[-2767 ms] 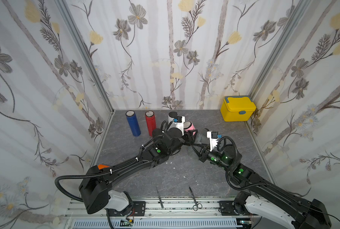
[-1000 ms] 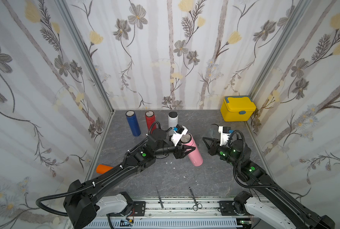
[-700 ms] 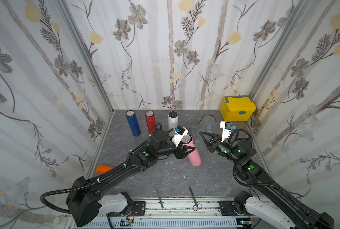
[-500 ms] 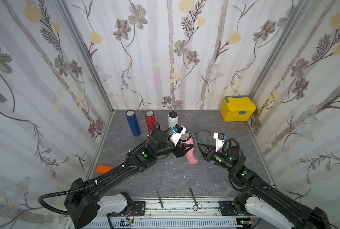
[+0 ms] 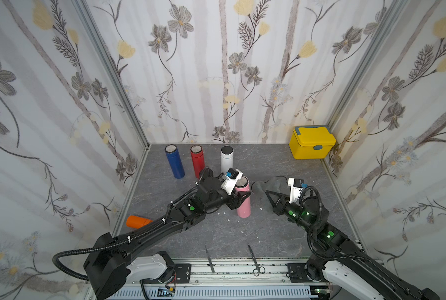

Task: Wipe the surface of the thermos
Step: Wipe the dirt from the surface of the thermos.

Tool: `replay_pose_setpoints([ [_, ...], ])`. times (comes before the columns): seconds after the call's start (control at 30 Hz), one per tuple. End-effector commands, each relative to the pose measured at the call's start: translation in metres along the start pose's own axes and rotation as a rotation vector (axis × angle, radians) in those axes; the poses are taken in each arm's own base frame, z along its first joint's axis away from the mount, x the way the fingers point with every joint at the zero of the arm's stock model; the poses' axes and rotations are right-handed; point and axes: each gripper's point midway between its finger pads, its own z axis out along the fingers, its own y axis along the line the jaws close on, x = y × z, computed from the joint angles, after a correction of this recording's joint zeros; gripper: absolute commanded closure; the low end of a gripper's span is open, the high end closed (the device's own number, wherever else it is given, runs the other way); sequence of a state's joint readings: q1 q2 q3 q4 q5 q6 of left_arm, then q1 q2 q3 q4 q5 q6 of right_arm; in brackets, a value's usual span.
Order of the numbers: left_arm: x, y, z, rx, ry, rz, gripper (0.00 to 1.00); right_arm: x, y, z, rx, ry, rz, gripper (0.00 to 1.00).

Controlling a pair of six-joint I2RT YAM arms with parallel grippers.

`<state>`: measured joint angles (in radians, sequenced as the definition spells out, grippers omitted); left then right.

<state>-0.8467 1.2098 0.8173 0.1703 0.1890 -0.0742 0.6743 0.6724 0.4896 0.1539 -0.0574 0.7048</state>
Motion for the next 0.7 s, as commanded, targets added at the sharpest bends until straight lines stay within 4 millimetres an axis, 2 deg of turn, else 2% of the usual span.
replay_pose_setpoints([
  [0.0, 0.000, 0.014, 0.001, -0.086, -0.054, 0.044, 1.00, -0.017, 0.038, 0.004, -0.136, 0.020, -0.042, 1.00],
  [0.17, 0.016, 0.021, 0.003, -0.143, -0.031, 0.082, 1.00, -0.033, 0.083, 0.017, -0.323, 0.048, -0.008, 1.00],
  [0.27, 0.023, 0.022, 0.004, -0.159, -0.026, 0.104, 1.00, -0.029, 0.099, 0.026, -0.397, 0.106, 0.005, 1.00],
  [0.43, 0.034, 0.026, 0.005, -0.176, -0.023, 0.107, 1.00, 0.001, 0.099, 0.045, -0.398, 0.237, 0.027, 1.00],
  [0.53, 0.036, 0.024, 0.006, -0.170, -0.024, 0.109, 1.00, 0.015, 0.084, 0.055, -0.310, 0.272, 0.020, 1.00],
  [0.57, 0.036, 0.023, 0.006, -0.167, -0.026, 0.109, 1.00, 0.009, 0.086, 0.059, -0.299, 0.259, 0.016, 1.00],
  [0.67, 0.035, 0.019, 0.007, -0.155, -0.030, 0.114, 1.00, 0.013, 0.076, 0.077, -0.253, 0.265, 0.006, 1.00],
])
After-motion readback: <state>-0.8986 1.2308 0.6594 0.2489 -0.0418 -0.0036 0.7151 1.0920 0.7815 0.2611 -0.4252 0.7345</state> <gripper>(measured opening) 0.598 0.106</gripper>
